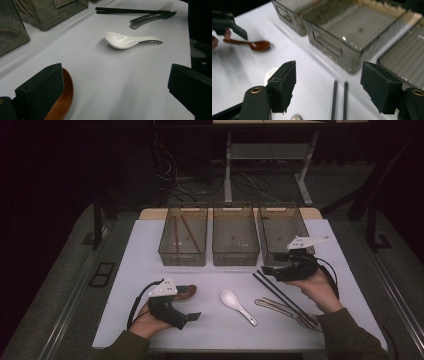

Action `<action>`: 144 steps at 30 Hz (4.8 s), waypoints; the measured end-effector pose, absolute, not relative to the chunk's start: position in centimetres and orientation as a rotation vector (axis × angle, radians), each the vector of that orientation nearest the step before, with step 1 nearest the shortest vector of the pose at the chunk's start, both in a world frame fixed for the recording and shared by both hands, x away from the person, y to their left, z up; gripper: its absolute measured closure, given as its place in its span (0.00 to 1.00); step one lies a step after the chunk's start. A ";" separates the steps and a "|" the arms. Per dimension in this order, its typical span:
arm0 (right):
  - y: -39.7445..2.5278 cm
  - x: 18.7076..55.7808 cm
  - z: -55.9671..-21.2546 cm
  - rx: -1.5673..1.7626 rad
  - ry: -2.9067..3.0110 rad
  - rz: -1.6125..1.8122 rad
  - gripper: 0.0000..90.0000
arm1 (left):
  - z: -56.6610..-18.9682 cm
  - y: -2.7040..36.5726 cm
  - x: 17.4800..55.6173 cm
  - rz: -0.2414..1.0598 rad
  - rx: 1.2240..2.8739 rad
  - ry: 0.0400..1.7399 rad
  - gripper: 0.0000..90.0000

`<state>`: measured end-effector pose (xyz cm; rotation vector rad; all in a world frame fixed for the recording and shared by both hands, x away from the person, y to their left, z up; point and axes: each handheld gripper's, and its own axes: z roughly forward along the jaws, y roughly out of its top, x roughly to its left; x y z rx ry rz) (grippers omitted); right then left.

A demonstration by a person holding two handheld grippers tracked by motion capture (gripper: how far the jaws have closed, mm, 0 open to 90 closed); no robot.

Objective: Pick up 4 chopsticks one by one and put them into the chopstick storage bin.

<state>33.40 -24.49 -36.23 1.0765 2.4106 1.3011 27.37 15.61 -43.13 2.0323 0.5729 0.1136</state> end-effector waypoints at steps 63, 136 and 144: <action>-28.5 30.1 -44.0 1.215 2.570 0.884 0.93 | -43.2 15.4 27.3 0.100 2.048 0.563 0.00; -25.9 30.8 -36.8 1.016 2.498 1.199 0.95 | -43.2 15.3 27.2 0.111 2.063 0.544 0.00; -24.0 31.8 -35.9 0.975 2.497 1.226 0.95 | -43.2 15.2 27.3 0.113 2.052 0.548 0.00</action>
